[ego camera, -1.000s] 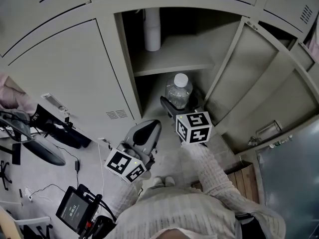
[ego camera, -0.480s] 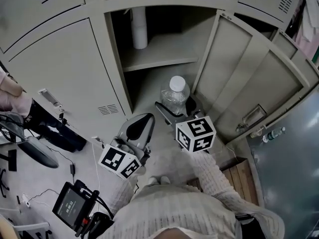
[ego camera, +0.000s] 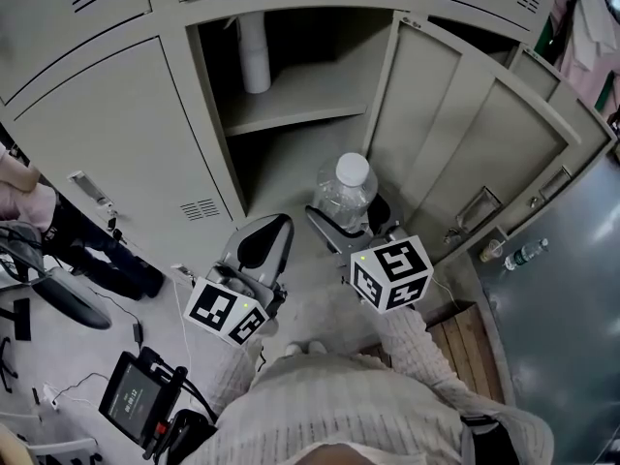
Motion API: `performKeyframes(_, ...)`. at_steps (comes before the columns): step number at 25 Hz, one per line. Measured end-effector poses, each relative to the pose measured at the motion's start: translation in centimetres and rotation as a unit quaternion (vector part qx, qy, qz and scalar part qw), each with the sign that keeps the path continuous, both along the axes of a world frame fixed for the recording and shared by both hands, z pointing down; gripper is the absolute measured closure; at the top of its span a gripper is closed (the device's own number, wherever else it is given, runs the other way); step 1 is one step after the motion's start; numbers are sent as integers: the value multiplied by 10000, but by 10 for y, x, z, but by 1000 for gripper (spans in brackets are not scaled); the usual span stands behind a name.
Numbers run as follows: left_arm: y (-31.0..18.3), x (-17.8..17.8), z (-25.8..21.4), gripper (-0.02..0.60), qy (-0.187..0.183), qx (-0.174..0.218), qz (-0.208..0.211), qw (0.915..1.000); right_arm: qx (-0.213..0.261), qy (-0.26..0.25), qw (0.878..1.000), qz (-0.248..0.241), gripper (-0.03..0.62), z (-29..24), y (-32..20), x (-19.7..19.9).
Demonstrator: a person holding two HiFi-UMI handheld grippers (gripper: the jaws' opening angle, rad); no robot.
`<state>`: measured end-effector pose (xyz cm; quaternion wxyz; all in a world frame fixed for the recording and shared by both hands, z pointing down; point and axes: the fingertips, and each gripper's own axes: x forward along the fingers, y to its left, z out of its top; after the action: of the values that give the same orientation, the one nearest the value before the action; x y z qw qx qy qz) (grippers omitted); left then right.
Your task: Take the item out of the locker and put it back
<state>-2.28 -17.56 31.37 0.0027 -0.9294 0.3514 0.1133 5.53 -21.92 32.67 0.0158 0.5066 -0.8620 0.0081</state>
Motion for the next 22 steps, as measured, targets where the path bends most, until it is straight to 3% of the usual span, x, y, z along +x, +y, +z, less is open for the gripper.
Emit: performKeyframes(22,9,-2,3,572,-52,-61,4,10000,-106,-161,9998,-66,168,4,14,4)
